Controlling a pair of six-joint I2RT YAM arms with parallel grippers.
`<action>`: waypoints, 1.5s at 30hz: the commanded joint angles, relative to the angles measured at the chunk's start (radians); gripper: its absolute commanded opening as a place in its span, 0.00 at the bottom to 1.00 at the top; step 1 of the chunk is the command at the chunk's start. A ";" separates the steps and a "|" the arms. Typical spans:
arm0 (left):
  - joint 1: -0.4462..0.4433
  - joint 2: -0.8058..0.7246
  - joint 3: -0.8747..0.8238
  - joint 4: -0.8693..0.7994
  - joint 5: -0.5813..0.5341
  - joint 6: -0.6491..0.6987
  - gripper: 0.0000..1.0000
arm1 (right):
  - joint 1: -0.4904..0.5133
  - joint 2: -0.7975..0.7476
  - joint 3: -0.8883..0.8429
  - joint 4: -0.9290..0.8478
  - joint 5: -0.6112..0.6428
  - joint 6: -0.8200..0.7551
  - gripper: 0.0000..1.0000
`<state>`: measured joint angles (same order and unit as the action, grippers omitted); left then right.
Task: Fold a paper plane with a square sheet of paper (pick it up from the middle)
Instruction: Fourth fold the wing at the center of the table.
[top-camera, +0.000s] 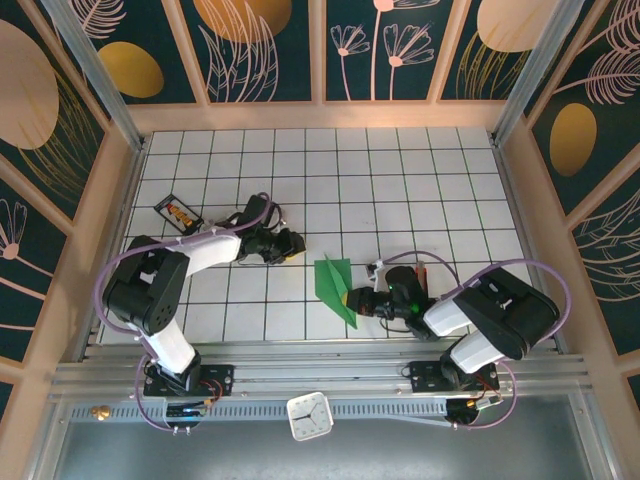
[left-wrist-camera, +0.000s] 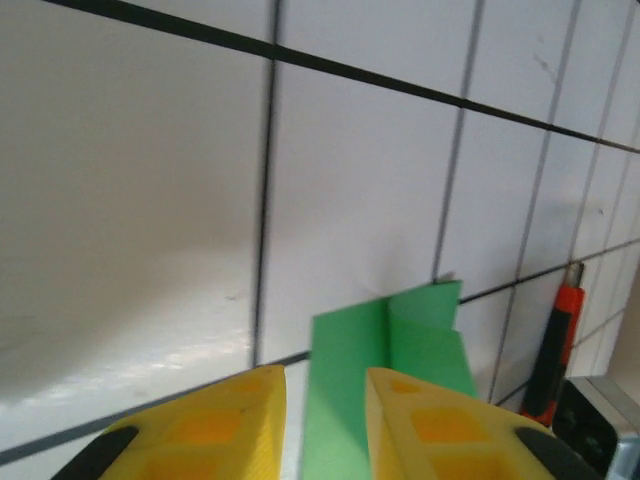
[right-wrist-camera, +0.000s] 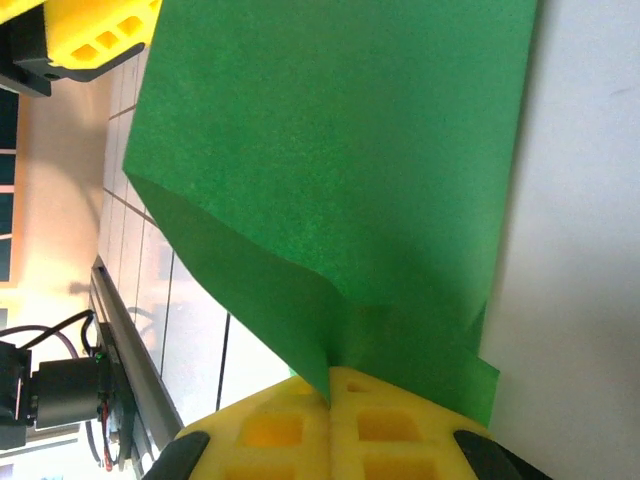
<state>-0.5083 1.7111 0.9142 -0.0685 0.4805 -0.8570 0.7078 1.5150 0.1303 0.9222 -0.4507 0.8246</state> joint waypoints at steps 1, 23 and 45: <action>-0.040 -0.024 -0.017 0.071 0.045 -0.055 0.21 | -0.007 0.031 -0.025 0.136 0.001 0.049 0.00; 0.046 -0.084 -0.094 0.096 -0.112 -0.070 0.00 | -0.021 0.090 0.286 -0.225 -0.082 -0.283 0.00; 0.052 -0.177 -0.236 0.181 -0.107 -0.149 0.00 | -0.031 0.238 0.197 0.168 -0.157 -0.036 0.00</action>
<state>-0.4370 1.5269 0.6807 0.0856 0.3580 -0.9787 0.6861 1.7332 0.3534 0.9661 -0.6262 0.7174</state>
